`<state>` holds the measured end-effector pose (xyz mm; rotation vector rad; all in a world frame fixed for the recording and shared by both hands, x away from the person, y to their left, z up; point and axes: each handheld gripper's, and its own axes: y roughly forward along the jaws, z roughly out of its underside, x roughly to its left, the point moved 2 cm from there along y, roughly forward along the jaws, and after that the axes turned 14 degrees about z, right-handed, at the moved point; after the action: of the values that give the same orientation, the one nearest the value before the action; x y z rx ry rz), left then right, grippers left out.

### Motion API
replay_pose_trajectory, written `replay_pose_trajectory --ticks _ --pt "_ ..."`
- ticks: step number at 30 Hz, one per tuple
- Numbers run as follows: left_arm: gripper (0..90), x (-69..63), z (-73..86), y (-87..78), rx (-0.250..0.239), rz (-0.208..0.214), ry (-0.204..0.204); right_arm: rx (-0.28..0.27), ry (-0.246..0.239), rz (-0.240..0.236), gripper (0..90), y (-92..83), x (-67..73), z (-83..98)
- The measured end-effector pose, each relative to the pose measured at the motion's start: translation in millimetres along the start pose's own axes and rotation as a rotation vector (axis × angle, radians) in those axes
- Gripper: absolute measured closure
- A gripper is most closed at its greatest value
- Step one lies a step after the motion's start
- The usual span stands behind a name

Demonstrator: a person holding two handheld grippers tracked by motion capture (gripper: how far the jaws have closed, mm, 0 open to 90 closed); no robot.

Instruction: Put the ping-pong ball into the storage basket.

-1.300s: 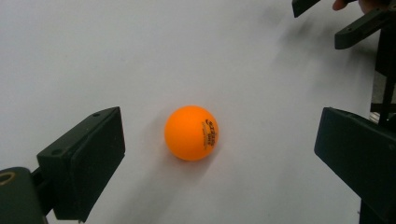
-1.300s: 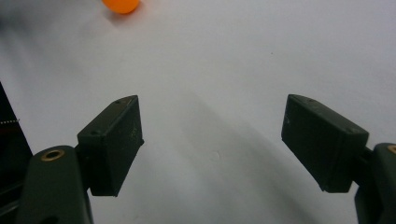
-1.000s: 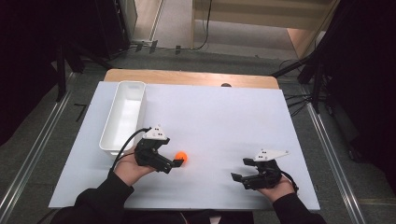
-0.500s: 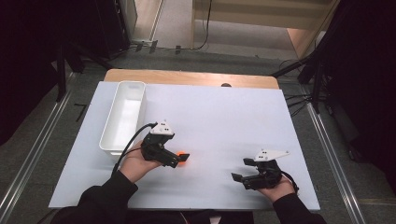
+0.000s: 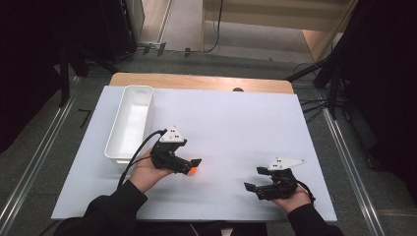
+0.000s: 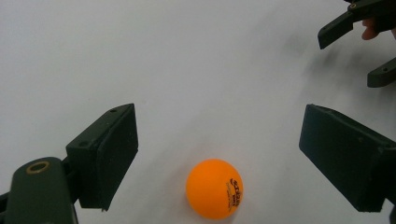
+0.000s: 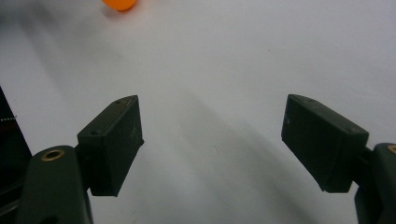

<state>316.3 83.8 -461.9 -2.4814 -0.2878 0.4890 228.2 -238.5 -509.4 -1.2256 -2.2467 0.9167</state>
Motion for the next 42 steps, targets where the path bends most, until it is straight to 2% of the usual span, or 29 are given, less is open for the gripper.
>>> replay_pose_trajectory --ticks 3,8,18,27,30,34,42 --pt "13.5 -0.7 2.9 2.3 -0.018 0.001 -0.004 0.000 0.000 0.000 19.0 0.2 0.0 0.0" --pt "13.5 -2.9 6.1 7.7 0.004 0.000 0.003 0.001 -0.001 0.001 19.0 0.2 -0.1 0.1" --pt "13.5 -0.5 12.6 11.4 0.016 0.006 -0.009 0.000 -0.002 0.001 19.0 0.3 -0.3 0.1" --pt "13.5 -0.1 18.3 14.6 0.032 0.015 -0.001 0.000 -0.002 0.000 19.0 0.5 -0.5 0.2" --pt "13.5 0.7 21.1 16.7 0.051 0.010 -0.003 0.000 -0.002 -0.001 19.0 0.6 -0.6 0.2" --pt "13.6 1.5 24.6 18.8 0.050 0.020 -0.011 0.000 -0.002 0.000 19.0 0.6 -0.6 0.1" --pt "13.7 1.5 33.1 23.7 0.094 0.017 0.010 0.010 -0.011 0.011 19.0 0.8 -0.4 0.7"
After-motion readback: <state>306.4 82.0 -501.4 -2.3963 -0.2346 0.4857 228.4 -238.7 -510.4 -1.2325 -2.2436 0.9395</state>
